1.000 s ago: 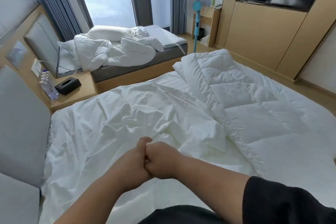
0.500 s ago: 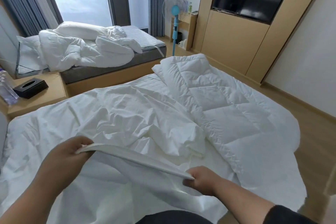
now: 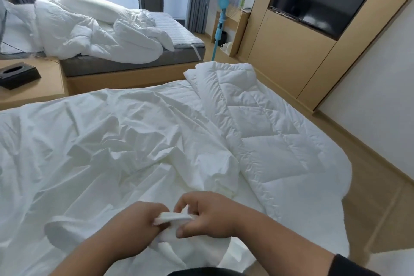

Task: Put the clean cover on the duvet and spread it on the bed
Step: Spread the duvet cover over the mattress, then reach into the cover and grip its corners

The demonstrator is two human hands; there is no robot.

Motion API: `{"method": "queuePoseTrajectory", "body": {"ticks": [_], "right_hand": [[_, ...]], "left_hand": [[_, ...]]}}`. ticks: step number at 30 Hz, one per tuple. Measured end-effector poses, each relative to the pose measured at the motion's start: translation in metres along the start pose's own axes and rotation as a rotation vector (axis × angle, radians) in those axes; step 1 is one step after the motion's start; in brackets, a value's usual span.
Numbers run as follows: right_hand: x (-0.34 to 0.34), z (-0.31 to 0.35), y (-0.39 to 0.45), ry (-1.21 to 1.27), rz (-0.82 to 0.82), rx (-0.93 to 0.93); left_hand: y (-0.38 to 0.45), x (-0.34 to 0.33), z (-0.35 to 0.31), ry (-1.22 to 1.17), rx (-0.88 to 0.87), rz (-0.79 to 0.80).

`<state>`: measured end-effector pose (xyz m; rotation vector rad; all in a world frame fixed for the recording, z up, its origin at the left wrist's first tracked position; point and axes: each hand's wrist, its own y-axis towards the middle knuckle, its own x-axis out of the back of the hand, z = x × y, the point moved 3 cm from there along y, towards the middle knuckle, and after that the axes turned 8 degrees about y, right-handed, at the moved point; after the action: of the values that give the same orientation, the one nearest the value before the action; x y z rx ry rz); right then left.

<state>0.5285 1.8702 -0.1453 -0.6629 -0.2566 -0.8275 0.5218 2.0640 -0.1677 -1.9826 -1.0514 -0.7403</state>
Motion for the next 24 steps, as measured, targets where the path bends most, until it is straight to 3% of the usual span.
{"method": "queuePoseTrajectory", "body": {"ticks": [6, 11, 14, 18, 22, 24], "right_hand": [[0.017, -0.114, 0.021, 0.038, 0.095, -0.082], [0.057, -0.223, 0.066, 0.255, 0.195, -0.272], [0.102, -0.293, 0.103, 0.278, 0.118, -0.420], [0.155, -0.356, 0.161, 0.091, 0.083, -0.516], [0.202, -0.393, 0.226, -0.006, -0.166, -0.535], [0.216, -0.408, 0.254, 0.031, -0.180, -0.631]], "left_hand": [[0.019, 0.011, -0.022, -0.632, 0.101, -0.431], [0.055, -0.003, -0.040, -0.661, 0.278, -0.551], [0.079, -0.034, -0.046, -0.572, 0.484, -0.539], [0.109, -0.081, -0.047, -0.590, 0.780, -0.448], [0.131, -0.129, -0.055, -0.656, 0.946, -0.322], [0.133, -0.148, -0.051, -0.619, 0.992, -0.224]]}}
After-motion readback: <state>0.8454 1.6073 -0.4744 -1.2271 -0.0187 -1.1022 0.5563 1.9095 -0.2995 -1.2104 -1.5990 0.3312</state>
